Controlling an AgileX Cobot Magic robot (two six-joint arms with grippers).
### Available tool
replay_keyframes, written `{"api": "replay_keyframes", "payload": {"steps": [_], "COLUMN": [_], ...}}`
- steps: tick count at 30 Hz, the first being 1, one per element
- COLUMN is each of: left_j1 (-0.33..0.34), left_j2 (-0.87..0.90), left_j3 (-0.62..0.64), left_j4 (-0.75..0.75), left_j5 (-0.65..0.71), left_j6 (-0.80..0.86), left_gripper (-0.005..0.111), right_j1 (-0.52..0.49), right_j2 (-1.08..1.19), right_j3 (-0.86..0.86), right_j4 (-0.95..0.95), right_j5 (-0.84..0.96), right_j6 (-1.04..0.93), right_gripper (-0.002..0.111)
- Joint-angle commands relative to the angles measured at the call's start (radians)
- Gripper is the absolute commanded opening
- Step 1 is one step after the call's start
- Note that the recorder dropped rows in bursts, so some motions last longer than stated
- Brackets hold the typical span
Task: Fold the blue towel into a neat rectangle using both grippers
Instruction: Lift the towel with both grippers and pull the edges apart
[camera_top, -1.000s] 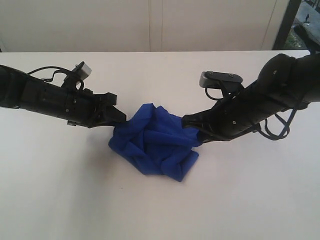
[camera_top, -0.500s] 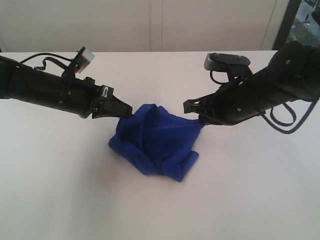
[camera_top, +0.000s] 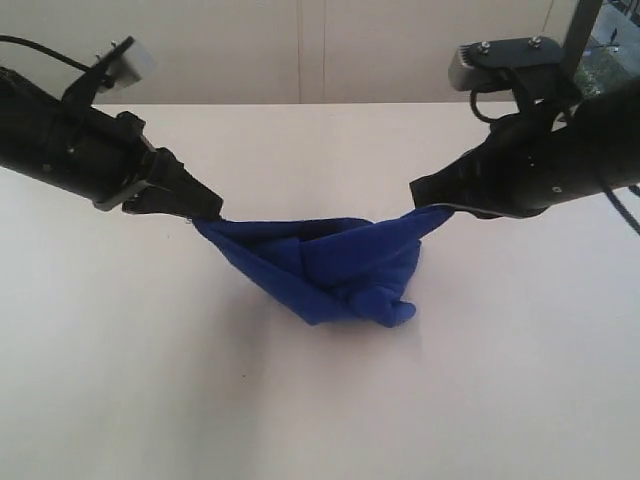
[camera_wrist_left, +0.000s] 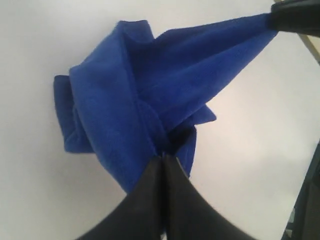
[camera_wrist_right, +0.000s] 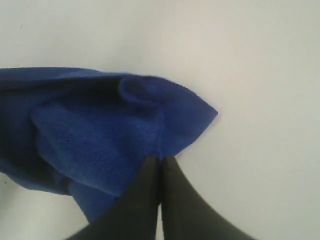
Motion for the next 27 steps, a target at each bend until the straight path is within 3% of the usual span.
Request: {"api": "replay_keyframes", "payload": {"steps": [1, 9, 21, 27], "left_j1": [-0.001, -0.001, -0.001, -0.001], "left_j2": [-0.109, -0.281, -0.477, -0.555], "left_j3": [0.026, 0.087, 0.088, 0.088], "left_j4": [0.085, 0.192, 0.509, 0.573], "left_j5": [0.022, 0.024, 0.050, 0.064], "left_j6": [-0.073, -0.115, -0.346, -0.392], "left_gripper": [0.000, 0.000, 0.000, 0.000], "right_j1": [0.000, 0.000, 0.000, 0.000], "right_j2": [-0.094, -0.200, -0.358, -0.478], "right_j3": [0.012, 0.012, 0.012, 0.012], "right_j4": [-0.133, -0.221, -0.667, -0.742], "right_j5": [0.054, 0.198, 0.429, 0.448], "right_j6": [0.102, 0.118, 0.439, 0.483], "right_gripper": [0.000, 0.000, 0.000, 0.000]}}
